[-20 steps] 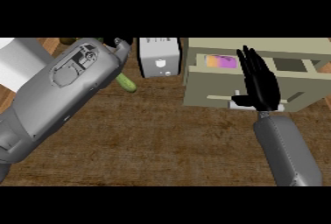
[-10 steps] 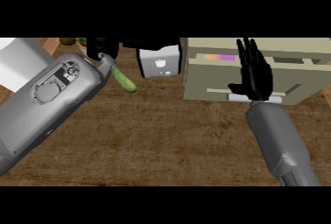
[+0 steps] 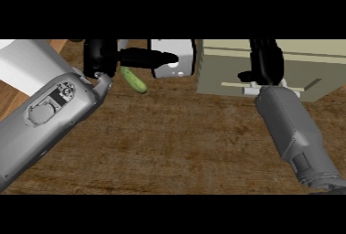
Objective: Pick up the can, place it into the drawer and close the drawer
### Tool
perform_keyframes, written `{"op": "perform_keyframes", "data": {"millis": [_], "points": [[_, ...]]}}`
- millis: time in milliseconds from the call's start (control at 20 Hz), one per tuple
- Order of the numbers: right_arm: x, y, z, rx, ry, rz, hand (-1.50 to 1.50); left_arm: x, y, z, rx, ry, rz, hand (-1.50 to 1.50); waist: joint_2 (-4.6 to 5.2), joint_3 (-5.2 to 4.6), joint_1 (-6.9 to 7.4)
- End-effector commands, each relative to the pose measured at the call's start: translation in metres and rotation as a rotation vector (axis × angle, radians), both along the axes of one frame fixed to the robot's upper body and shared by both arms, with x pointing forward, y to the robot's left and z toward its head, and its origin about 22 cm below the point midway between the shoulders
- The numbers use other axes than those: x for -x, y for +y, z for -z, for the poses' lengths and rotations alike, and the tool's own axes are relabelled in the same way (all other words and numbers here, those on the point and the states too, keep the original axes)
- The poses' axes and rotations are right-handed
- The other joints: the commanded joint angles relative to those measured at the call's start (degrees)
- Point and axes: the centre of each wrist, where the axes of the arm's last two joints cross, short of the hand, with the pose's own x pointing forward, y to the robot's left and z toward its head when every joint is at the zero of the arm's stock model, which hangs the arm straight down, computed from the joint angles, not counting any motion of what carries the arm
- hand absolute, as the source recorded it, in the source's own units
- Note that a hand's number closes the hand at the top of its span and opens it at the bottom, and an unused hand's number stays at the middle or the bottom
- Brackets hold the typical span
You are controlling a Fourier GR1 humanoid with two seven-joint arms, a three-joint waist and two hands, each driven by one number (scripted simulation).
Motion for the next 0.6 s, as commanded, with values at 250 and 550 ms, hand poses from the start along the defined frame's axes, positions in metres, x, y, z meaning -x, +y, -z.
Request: {"op": "perform_keyframes", "data": {"millis": [250, 550], "points": [[-0.025, 0.009, -0.037, -0.022, 0.011, -0.005, -1.5, 0.02, 0.02, 0.021, -0.022, 0.008, 0.018, -1.5, 0.77, 0.19, 1.12], [-0.03, 0.017, -0.044, -0.06, 0.028, -0.05, -1.5, 0.02, 0.022, 0.022, -0.016, 0.001, 0.021, -1.5, 1.32, 0.25, 1.27]]}}
